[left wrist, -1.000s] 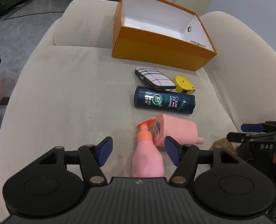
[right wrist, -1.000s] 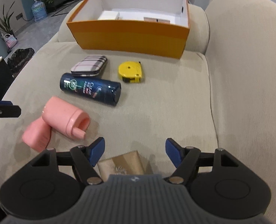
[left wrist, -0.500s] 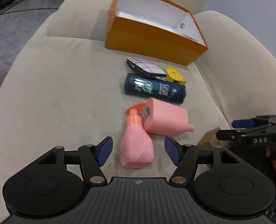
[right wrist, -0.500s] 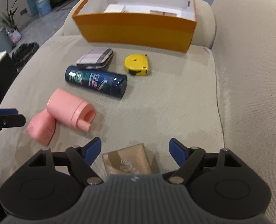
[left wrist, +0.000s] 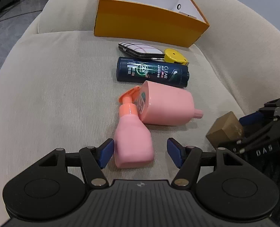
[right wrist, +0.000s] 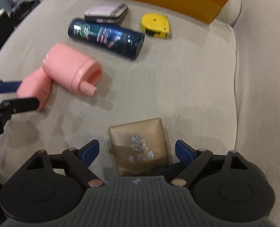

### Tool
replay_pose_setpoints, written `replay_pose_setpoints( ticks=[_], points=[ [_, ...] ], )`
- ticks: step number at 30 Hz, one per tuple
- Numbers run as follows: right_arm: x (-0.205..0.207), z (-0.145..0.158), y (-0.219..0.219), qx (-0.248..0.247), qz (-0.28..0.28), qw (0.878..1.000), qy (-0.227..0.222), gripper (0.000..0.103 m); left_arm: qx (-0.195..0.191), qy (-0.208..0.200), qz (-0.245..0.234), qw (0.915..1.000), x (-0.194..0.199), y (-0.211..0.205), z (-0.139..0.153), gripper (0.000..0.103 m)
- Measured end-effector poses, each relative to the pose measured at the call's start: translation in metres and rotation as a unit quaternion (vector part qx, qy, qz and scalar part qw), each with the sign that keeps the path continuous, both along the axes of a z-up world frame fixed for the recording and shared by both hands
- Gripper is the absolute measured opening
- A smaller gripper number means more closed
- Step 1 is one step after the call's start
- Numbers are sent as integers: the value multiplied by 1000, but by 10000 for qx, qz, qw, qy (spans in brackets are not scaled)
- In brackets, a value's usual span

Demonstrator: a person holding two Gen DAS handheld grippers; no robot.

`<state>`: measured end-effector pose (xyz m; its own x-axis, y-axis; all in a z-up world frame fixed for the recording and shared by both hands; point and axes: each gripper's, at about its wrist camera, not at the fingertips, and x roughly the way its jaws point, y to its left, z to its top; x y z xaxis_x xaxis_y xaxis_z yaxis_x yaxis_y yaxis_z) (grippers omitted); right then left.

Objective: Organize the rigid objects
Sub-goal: 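Grasp the pink spray bottle with the left tool while the right tool grasps the gold box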

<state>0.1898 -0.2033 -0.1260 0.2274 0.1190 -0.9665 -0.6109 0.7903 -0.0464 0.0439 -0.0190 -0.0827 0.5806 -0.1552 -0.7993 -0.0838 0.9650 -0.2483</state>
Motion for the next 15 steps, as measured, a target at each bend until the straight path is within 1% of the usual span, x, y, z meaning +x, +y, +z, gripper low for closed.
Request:
replay_pose_setpoints(
  ticks=[4, 10, 15],
  points=[
    [-1, -5, 7, -210, 178, 9996, 35, 88, 261, 21, 43, 9996, 7, -4, -5, 75],
    [1, -9, 9, -229, 223, 9994, 148, 88, 553, 110, 1, 9984, 13, -11, -16, 75],
    [2, -20, 22, -527, 482, 9969, 321, 86, 819, 71, -56, 9966, 15, -18, -20, 76]
  ],
)
